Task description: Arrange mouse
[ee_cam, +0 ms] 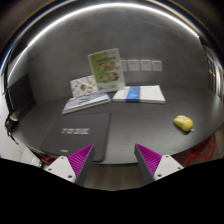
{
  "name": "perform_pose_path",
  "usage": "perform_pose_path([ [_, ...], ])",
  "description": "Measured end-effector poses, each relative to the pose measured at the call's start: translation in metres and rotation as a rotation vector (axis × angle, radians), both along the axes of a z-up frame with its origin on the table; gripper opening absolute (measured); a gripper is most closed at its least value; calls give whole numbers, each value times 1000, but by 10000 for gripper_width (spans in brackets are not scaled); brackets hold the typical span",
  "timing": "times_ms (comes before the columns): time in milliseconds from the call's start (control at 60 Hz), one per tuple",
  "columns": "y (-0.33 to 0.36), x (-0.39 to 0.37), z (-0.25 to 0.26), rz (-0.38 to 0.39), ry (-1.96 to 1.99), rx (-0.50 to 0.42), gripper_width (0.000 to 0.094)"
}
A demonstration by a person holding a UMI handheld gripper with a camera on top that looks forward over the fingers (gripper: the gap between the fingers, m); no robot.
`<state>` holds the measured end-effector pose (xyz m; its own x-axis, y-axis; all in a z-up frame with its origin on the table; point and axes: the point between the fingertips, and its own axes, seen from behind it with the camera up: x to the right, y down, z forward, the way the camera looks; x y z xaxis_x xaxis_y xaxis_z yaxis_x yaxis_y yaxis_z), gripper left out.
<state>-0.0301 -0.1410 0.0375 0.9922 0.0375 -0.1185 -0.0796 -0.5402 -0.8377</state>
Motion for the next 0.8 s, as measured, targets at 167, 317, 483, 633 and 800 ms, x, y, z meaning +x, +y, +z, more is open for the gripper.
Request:
perform_pose_path([
  [167, 10, 132, -14, -142, -56, -2, 827],
  [317, 21, 222, -17, -181, -92, 23, 826],
  [483, 53, 282, -36, -168, -139, -13, 824],
  [633, 82, 309, -45, -152, -149, -27, 820],
  [800, 118, 323, -45, -146, -102, 35, 800],
])
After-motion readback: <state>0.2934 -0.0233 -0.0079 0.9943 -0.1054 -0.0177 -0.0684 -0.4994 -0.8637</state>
